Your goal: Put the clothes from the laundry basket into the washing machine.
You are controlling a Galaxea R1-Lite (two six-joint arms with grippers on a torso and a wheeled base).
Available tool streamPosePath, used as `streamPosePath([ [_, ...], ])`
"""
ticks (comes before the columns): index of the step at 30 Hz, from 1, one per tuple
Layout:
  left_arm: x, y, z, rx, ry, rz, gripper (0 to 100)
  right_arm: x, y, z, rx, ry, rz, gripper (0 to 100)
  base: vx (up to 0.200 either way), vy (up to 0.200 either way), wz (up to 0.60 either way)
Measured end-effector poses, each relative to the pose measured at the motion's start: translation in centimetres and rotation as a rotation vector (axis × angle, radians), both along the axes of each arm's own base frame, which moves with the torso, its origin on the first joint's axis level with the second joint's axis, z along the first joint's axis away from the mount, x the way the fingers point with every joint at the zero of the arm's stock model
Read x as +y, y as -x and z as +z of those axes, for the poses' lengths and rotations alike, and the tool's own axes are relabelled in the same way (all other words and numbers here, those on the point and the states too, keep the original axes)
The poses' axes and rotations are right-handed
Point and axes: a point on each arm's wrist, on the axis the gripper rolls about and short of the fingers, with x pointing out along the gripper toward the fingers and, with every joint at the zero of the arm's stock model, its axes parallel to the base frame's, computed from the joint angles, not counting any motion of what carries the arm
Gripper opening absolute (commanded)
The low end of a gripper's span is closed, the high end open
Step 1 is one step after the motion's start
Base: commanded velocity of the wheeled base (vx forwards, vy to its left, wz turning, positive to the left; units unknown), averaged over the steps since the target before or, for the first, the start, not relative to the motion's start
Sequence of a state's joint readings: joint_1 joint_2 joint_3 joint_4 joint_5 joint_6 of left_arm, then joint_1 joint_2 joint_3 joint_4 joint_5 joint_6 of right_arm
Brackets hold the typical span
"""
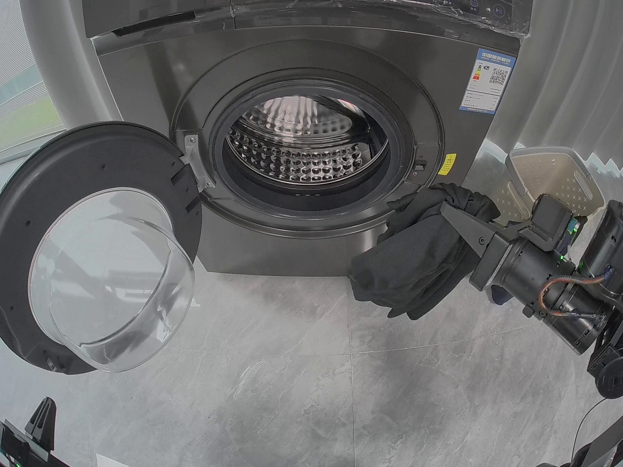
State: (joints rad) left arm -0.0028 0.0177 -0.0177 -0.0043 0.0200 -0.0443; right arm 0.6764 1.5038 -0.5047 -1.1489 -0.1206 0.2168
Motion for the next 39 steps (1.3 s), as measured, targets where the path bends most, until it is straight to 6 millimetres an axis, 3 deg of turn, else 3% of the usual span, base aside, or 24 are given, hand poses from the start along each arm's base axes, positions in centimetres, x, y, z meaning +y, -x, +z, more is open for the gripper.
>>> streamPosePath([
  [17, 0.0, 0.0, 0.2, -0.018, -0.057, -0.007, 0, 2.2, 0.3, -0.4, 0.013, 0.009, 0.071, 0, 0.0, 0.0, 0.0],
  [22, -0.2, 0.9, 3.3, -0.129, -0.049, -0.057, 0, 2.8, 0.2, -0.5, 0.015, 0.011, 0.086, 0, 0.0, 0.0, 0.0],
  [27, -0.5, 1.5, 7.0, -0.187, -0.013, -0.217, 0, 3.5, -0.1, -0.4, 0.0, -0.007, 0.094, 0, 0.0, 0.0, 0.0],
  [34, -1.2, -1.4, 8.4, -0.019, 0.099, -0.558, 0, 4.3, -0.8, -0.6, -0.025, -0.045, 0.093, 0, 0.0, 0.0, 0.0],
  [39, -1.4, -4.6, 8.9, 0.088, 0.122, -0.638, 0, 5.1, -1.3, -0.7, -0.036, -0.065, 0.101, 0, 0.0, 0.0, 0.0],
])
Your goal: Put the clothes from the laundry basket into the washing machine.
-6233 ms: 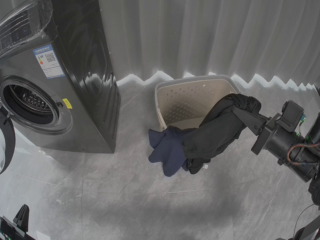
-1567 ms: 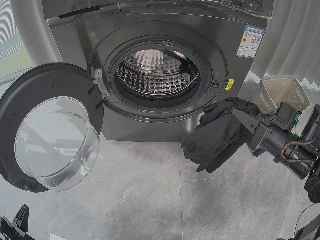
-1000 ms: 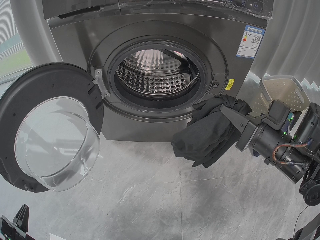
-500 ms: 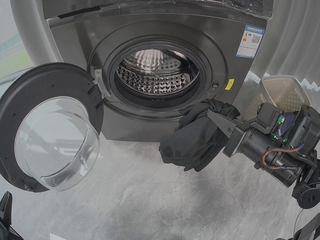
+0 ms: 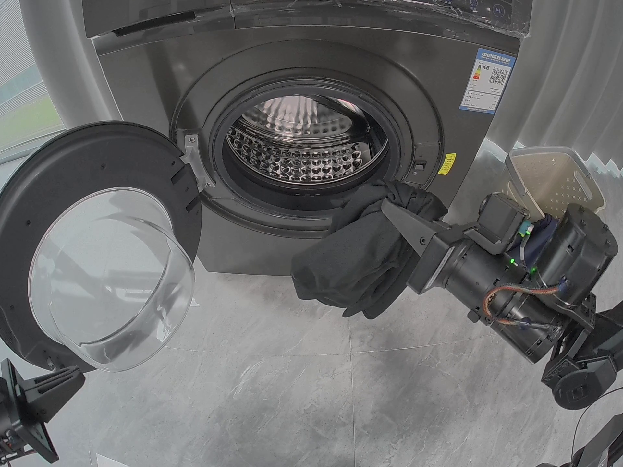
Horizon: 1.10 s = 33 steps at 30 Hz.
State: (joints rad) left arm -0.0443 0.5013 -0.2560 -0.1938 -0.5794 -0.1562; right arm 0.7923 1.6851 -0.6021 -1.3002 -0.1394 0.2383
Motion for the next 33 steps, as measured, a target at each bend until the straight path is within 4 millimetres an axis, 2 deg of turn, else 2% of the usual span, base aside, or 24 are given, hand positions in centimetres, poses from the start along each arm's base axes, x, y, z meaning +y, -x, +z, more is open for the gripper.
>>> streamPosePath([
  [8, -1.0, -5.2, 0.6, 0.058, -0.031, -0.122, 0, 1.6, -0.4, 0.7, -0.03, -0.034, 0.034, 0, 0.0, 0.0, 0.0],
  [14, -2.8, -8.6, 0.6, 0.096, -0.051, -0.213, 0, 2.2, -0.6, 1.2, -0.043, -0.048, 0.049, 0, 0.0, 0.0, 0.0],
  [27, -7.3, -14.0, 0.3, 0.048, -0.051, -0.268, 0, 2.5, -0.6, 1.3, -0.05, -0.058, 0.05, 0, 0.0, 0.0, 0.0],
  [33, -9.0, -16.1, -0.3, 0.092, -0.05, -0.288, 0, 2.5, -0.6, 1.3, -0.049, -0.065, 0.056, 0, 0.0, 0.0, 0.0],
])
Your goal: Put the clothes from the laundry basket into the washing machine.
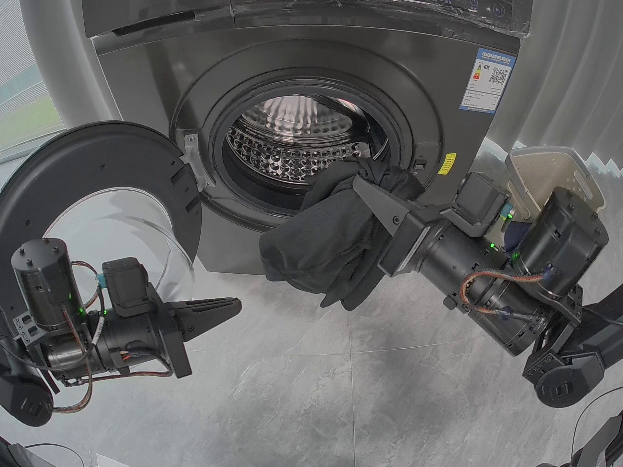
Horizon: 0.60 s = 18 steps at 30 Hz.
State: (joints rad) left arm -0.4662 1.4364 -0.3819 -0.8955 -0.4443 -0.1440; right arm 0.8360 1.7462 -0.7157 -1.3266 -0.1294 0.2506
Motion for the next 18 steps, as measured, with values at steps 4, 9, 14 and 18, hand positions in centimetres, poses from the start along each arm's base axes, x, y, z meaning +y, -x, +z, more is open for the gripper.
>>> streamPosePath([
  [4, -0.8, -0.7, -0.2, 0.019, 0.004, -0.018, 0, 0.0, 0.0, 0.0, 0.002, -0.001, 0.001, 0, 0.0, 0.0, 0.0],
  [9, -1.4, -1.3, -0.4, 0.02, 0.005, -0.026, 100, -0.1, 0.1, 0.1, 0.0, -0.004, 0.001, 0, 0.0, 0.0, 0.0],
  [14, -1.7, -1.8, -0.5, 0.009, 0.023, -0.025, 100, -0.1, 0.1, 0.0, 0.002, -0.002, 0.0, 0, 0.0, 0.0, 0.0],
  [18, -1.9, -2.2, -0.6, 0.021, 0.034, -0.019, 100, -0.1, 0.1, -0.1, 0.003, -0.001, 0.001, 0, 0.0, 0.0, 0.0],
])
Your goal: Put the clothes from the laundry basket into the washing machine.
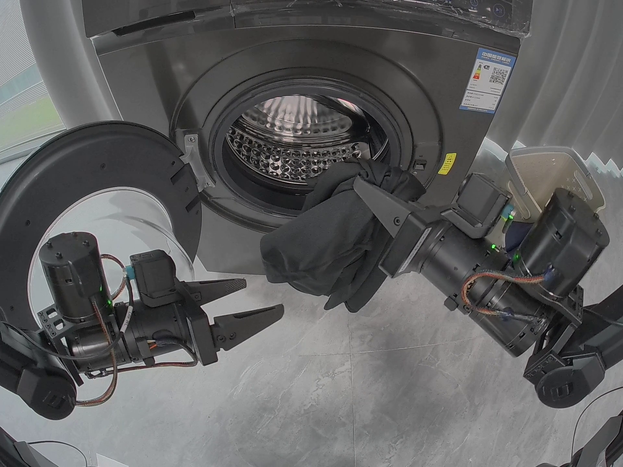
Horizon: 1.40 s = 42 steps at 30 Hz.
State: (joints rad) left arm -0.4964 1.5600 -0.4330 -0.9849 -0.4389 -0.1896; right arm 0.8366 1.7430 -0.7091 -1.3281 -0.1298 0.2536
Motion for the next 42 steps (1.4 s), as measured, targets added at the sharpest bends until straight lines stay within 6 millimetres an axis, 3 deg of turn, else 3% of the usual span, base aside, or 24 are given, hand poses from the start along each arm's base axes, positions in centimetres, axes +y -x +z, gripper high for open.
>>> streamPosePath([
  [19, -2.3, -2.7, 0.9, 0.041, 0.085, -0.019, 100, 0.3, 0.3, -0.1, 0.002, 0.004, 0.013, 0, 0.0, 0.0, 0.0],
  [30, -3.6, -2.1, 1.3, 0.049, 0.148, -0.068, 100, 0.1, 0.0, -0.3, 0.004, 0.007, 0.002, 0, 0.0, 0.0, 0.0],
  [42, -4.3, -2.0, 0.2, 0.069, 0.133, -0.086, 100, 0.3, -0.3, -0.7, 0.008, 0.01, -0.005, 0, 0.0, 0.0, 0.0],
])
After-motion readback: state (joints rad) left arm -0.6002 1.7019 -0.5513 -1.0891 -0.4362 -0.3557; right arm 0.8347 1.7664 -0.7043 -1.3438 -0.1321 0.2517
